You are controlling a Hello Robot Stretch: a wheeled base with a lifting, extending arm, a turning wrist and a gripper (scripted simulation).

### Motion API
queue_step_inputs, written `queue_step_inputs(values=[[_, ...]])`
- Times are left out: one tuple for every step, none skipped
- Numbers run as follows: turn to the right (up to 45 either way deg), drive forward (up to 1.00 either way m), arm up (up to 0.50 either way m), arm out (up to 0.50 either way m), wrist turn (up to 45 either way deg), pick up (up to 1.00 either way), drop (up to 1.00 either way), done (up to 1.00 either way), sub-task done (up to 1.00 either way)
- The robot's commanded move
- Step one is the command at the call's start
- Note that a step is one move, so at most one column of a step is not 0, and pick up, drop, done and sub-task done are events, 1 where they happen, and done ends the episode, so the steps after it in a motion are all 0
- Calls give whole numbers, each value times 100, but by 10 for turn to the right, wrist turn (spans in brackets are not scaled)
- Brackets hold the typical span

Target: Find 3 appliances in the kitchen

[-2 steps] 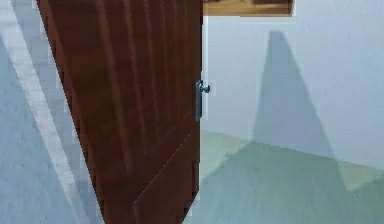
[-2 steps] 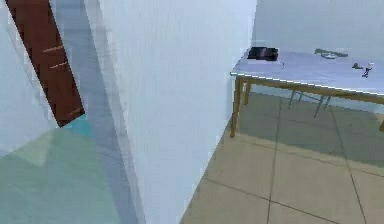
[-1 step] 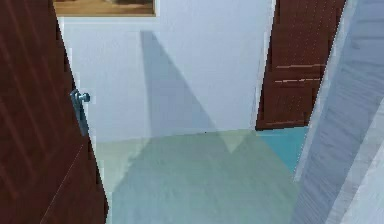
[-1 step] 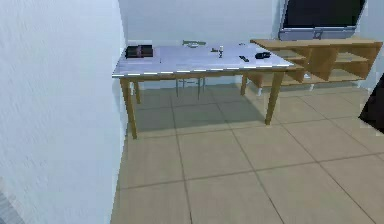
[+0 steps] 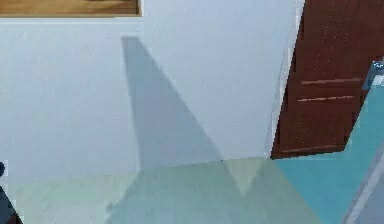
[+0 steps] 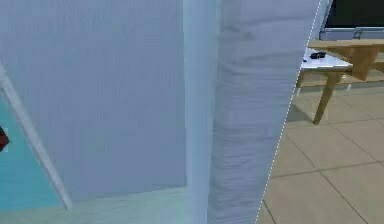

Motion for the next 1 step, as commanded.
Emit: queue_step_inputs(values=[[270, 0, 0, 0, 0, 0, 0, 0, 0]])
